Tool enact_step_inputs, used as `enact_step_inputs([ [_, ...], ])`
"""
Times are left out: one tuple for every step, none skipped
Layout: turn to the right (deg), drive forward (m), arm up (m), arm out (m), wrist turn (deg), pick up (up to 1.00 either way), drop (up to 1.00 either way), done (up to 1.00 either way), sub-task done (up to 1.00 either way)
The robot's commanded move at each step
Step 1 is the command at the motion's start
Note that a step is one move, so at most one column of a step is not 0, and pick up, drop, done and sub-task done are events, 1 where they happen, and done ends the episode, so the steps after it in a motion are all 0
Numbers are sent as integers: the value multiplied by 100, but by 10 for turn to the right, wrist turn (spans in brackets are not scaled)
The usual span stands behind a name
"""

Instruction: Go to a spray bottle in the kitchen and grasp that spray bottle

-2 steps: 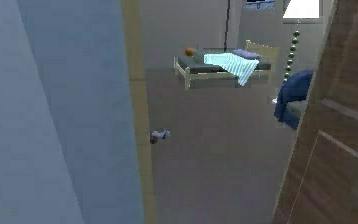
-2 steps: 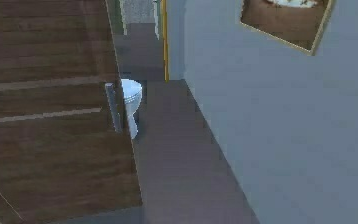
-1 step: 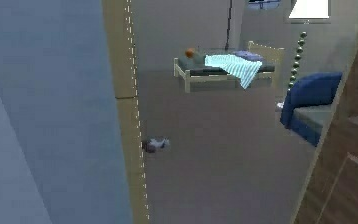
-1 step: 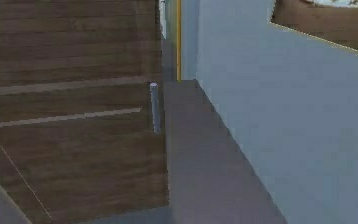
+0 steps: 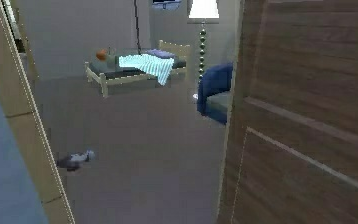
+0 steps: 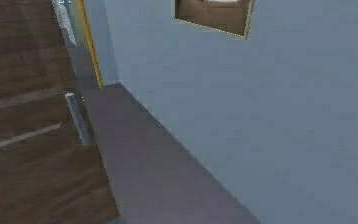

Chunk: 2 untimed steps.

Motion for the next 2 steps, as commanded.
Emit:
enact_step_inputs([
  [0, 75, 0, 0, 0, 0, 0, 0, 0],
  [-270, 0, 0, 0, 0, 0, 0, 0, 0],
])
